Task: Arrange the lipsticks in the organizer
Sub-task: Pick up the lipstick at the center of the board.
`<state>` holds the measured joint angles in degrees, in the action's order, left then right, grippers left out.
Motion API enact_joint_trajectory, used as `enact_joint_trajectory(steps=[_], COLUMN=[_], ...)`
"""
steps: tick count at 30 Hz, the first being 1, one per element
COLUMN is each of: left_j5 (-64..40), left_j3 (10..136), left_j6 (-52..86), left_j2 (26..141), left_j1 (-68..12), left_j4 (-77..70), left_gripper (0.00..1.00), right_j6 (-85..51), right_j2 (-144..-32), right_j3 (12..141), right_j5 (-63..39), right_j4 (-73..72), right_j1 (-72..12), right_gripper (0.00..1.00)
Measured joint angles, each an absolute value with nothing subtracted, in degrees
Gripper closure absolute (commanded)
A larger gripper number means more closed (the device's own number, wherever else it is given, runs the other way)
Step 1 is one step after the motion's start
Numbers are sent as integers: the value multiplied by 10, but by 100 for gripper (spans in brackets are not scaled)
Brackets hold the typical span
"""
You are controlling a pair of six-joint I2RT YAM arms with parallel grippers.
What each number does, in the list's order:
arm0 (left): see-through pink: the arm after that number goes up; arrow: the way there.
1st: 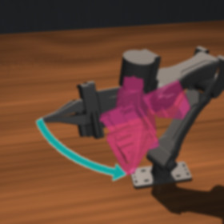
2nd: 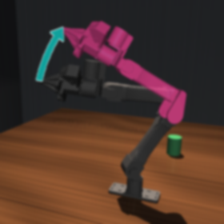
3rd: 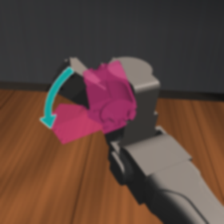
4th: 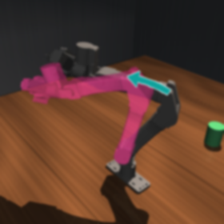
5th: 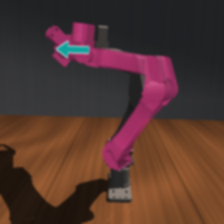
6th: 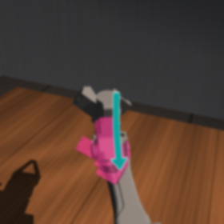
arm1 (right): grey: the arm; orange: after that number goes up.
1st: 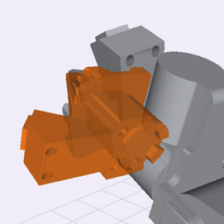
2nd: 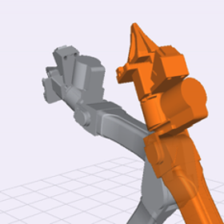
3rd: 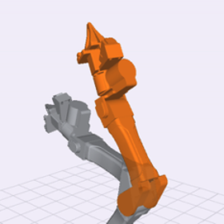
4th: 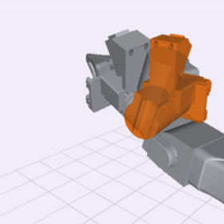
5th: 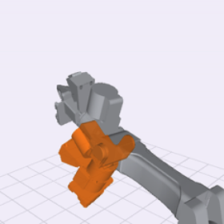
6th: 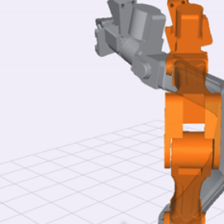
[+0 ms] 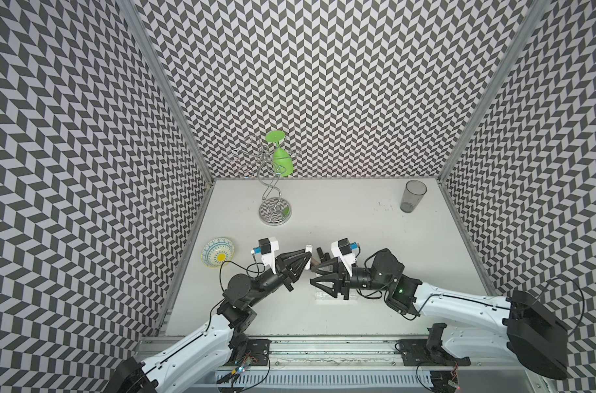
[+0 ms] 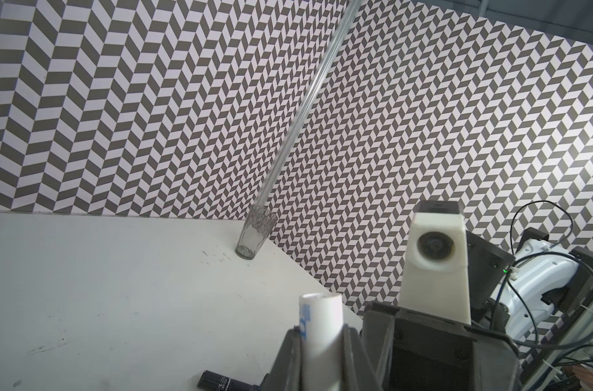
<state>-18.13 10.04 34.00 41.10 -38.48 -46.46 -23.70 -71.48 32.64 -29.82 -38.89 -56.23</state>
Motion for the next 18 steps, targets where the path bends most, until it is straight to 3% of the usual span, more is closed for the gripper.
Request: enact_joint_trajectory(steps=[10,18], left_j5=[-157,-147], left_j3=[95,91], left_j6=[331,317], left_j2=[401,373], left_j1=[-377,-378], left_j4=[-464,-432], left_gripper=[100,100], right_j6=[-233,-232], right_j2=[-780,-747], right_j3=[387,362], right_j5=[-294,-232], right_j4=[-388,-375], right_j1=[-565,-570], right_gripper=[55,55])
